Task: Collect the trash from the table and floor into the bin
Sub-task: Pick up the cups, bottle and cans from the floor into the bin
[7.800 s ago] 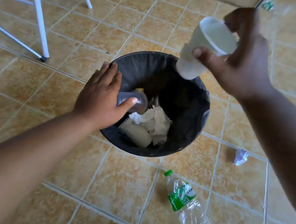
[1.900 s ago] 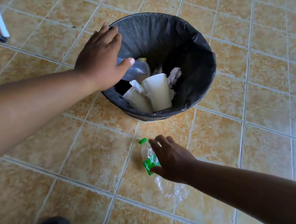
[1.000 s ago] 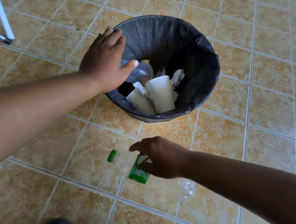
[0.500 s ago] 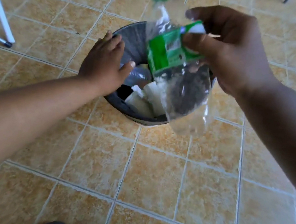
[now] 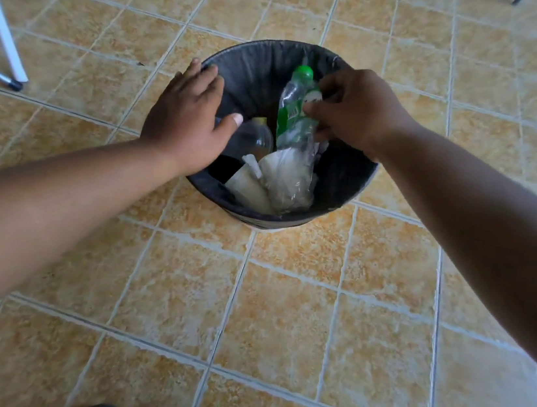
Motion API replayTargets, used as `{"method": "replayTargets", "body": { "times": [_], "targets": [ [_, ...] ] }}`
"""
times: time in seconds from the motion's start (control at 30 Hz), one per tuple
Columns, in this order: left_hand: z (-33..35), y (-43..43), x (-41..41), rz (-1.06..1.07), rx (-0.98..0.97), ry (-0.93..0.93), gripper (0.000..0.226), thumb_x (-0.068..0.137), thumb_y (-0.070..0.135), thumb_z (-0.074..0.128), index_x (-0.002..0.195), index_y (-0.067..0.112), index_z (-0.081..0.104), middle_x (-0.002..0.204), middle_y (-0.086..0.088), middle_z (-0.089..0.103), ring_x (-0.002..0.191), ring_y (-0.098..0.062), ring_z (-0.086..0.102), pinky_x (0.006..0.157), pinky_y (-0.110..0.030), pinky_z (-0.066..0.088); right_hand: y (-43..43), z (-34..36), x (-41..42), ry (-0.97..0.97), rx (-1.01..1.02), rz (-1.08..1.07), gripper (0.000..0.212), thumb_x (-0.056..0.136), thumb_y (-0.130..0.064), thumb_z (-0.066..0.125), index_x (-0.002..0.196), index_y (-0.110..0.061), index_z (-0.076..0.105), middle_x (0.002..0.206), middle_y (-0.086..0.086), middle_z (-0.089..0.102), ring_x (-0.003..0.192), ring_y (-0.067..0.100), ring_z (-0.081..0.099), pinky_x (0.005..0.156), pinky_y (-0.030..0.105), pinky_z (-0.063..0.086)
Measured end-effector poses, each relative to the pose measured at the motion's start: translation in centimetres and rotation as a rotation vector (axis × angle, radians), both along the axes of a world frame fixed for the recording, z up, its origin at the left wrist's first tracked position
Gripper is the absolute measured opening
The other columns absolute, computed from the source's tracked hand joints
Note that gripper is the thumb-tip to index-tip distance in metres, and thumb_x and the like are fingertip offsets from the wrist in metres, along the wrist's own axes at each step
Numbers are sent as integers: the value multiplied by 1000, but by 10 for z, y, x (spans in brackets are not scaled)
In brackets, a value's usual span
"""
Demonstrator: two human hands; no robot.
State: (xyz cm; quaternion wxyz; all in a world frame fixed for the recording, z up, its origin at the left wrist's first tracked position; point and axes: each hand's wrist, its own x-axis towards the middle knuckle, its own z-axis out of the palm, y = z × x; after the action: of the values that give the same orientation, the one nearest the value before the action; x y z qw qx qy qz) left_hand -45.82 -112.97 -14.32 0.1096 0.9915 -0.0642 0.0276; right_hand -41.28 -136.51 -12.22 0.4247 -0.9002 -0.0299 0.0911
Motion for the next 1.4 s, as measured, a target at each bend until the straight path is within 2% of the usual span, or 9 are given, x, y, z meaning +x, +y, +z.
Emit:
{"method": "replayTargets", "body": {
  "times": [0.1, 0.23, 0.37, 0.57, 0.7, 0.93, 1.07, 1.2, 1.4],
  "targets": [
    [-1, 0, -1, -1, 2, 4, 67, 102, 40, 44, 152, -2, 28, 163, -15, 21, 153, -30, 9, 124, -40, 10, -4, -2, -6, -280, -459, 195, 32, 86, -31, 69, 103, -5, 70, 86, 11, 72, 85, 25, 68, 80, 36, 54],
    [-1, 0, -1, 3, 10, 8, 67, 102, 42, 42, 152, 0, 28, 163, -13, 20, 153, -28, 7, 124, -39, 9, -15, -5, -9, -581, -471, 231, 28, 78, -17, 64, 101, -1, 71, 85, 18, 68, 78, 34, 63, 68, 40, 53],
    [-1, 1, -1, -2, 7, 10, 68, 102, 43, 41, 153, 0, 28, 164, -13, 19, 153, -28, 7, 124, -40, 9, -28, -5, -9, -648, -480, 162, 37, 83, -24, 61, 115, -6, 69, 102, 18, 66, 96, 36, 60, 80, 40, 51],
    [-1, 1, -1, -11, 9, 4, 67, 101, 41, 43, 152, -1, 29, 163, -14, 20, 153, -29, 8, 124, -41, 10, -39, -18, -14, -435, -512, 97, 58, 86, -24, 62, 139, -3, 51, 139, 22, 51, 129, 39, 46, 104, 41, 41],
    [-1, 1, 0, -3, 7, 3, 67, 100, 38, 47, 152, -1, 28, 163, -14, 21, 153, -29, 9, 124, -40, 10, -37, -19, -17, -353, -396, 52, 59, 85, -3, 52, 144, -4, 45, 140, 20, 51, 130, 35, 46, 105, 31, 38],
    [-1, -2, -5, 175, -143, -3, 62, 92, 7, 45, 152, 1, 28, 165, -10, 15, 152, -29, 10, 122, -40, 18, -41, -22, -12, -203, -310, -41, 76, 82, 4, 34, 150, -30, 38, 136, 9, 59, 125, 32, 53, 89, 18, 37],
    [4, -5, -1, 309, -301, 3, 63, 90, -5, 46, 151, 4, 34, 162, -9, 24, 149, -23, 23, 118, -26, 21, -43, -20, -13, -192, -278, -48, 78, 81, 6, 32, 149, -31, 40, 133, 10, 61, 122, 33, 54, 87, 20, 40],
    [10, -21, 7, 234, -320, -30, 64, 87, -9, 46, 149, 3, 39, 159, -11, 32, 147, -23, 29, 111, -15, 17, -63, -15, -22, -166, -277, -109, 76, 82, 9, 33, 151, -25, 37, 133, 15, 60, 123, 34, 54, 94, 26, 45],
    [24, -101, 13, 68, -289, -32, 69, 83, -8, 49, 149, 5, 38, 151, -18, 41, 138, -33, 40, 115, -34, 30, -144, -4, -60, -157, -230, -320, 78, 81, 10, 34, 150, -24, 39, 132, 11, 62, 123, 28, 56, 88, 12, 37]
  ]
}}
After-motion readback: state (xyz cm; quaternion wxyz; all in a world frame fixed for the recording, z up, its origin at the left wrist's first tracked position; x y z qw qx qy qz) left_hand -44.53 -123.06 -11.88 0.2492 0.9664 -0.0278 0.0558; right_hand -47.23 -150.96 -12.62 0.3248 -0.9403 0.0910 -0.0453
